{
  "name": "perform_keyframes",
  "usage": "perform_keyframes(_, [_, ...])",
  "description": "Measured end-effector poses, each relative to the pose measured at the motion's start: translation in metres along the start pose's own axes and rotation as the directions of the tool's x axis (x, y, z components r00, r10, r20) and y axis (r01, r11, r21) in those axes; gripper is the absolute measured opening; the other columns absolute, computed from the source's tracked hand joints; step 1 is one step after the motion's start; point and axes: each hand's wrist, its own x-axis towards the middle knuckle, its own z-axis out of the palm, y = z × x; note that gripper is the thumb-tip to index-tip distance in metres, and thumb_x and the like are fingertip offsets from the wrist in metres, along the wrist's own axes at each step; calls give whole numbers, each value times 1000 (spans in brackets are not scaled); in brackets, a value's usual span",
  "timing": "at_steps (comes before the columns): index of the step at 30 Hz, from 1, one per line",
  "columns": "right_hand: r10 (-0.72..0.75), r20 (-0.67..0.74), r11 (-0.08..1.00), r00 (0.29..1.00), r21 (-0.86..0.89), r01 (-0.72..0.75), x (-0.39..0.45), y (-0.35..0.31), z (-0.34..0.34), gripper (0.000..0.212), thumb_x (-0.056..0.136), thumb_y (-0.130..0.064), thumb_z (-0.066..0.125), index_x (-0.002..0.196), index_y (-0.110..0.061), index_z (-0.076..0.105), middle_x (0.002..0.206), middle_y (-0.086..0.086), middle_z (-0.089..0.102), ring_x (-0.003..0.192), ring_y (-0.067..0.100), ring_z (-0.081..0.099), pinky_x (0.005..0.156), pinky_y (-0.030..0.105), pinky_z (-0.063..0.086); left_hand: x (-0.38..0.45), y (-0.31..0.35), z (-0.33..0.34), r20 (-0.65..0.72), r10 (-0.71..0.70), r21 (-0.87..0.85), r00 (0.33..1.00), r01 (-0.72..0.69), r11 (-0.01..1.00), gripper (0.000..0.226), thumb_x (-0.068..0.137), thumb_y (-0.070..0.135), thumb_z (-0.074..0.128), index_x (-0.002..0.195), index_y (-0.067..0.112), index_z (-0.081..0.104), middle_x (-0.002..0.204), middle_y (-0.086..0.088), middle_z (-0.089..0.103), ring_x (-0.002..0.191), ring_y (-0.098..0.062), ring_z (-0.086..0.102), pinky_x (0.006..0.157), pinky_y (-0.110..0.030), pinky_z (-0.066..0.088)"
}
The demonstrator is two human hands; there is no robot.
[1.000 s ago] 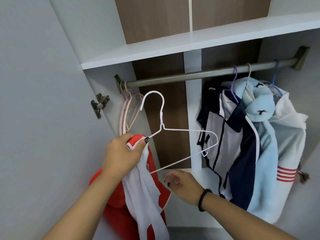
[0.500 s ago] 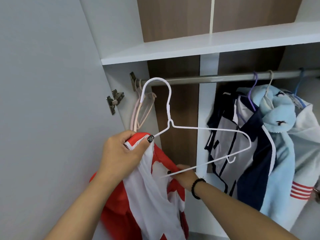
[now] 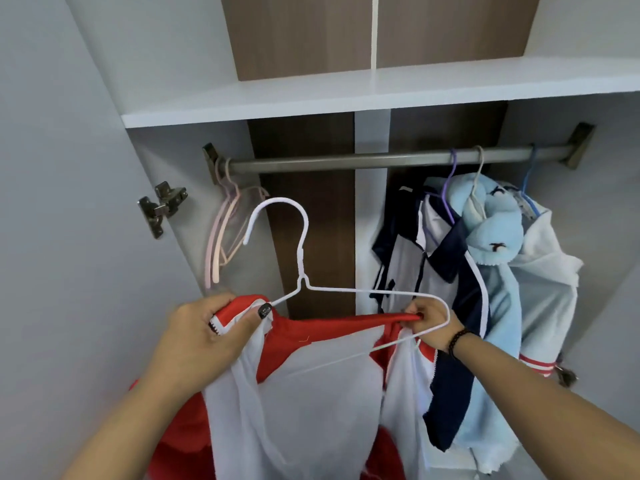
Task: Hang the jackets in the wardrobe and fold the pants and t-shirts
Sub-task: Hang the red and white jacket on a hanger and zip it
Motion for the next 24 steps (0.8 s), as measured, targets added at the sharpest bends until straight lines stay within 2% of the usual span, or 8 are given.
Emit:
perform_keyframes(4, [-18,-4,993,1000,117,19,0,9,-47,40,79,-4,74,53,-20,47,47,-15,47,47,-1,45,53,12,36,10,5,17,9,10,-5,1000,-10,1000,44,78,53,70,66,10,69,52,-7,57,44,-12,48,45,-24,41])
perform_keyframes(6, [-10,-12,986,1000,166,12,1,11,-63,36,75,-2,77,55,-18,52,50,-15,51,47,-5,48,56,13,39,12,7,21,6,10,3,1000,-10,1000,33,78,42,71,65,12,70,52,-4,59,44,-12,50,45,-23,41])
perform_keyframes(8, [40,-44,972,998,234,-29,4,12,-81,28,71,-2,81,59,-12,57,55,-7,57,51,-3,51,55,12,44,15,10,30,27,50,35,998,-51,998,22,78,39,71,67,19,72,53,1,63,46,-16,57,47,-27,46])
perform_keyframes(10, [54,-77,965,996,261,-32,6,10,-94,27,70,-2,81,59,-12,57,58,-2,58,55,4,52,53,10,43,15,11,38,66,106,113,992,-113,987,21,79,41,73,65,25,70,48,10,58,41,-7,52,43,-22,43])
perform_keyframes(13, [16,-138,974,990,225,15,12,4,-105,32,69,-6,82,55,-14,54,55,-3,53,52,4,47,50,9,38,15,12,56,82,128,214,988,-143,966,13,77,37,74,67,31,69,44,15,52,42,-6,53,40,-17,40])
perform_keyframes(17, [-13,-178,968,984,243,56,17,-10,-115,41,72,-14,80,51,-13,45,51,-1,46,47,5,41,48,11,36,15,26,83,21,96,243,995,-98,965,24,76,37,68,61,40,50,39,17,43,40,-5,49,40,-7,30])
perform_keyframes(18, [-19,-176,959,984,274,68,17,-15,-117,41,74,-14,78,52,-12,44,52,1,45,48,7,41,48,12,36,16,28,90,14,68,239,998,-69,968,27,76,38,69,61,41,48,39,17,43,38,-6,48,42,-10,32])
perform_keyframes(24, [-49,-223,963,974,247,105,22,-46,-121,40,78,-17,73,52,-12,42,53,2,42,53,12,40,53,19,38,21,47,141,44,-137,78,990,133,988,26,83,37,71,61,25,63,53,10,61,58,-4,59,48,-11,38])
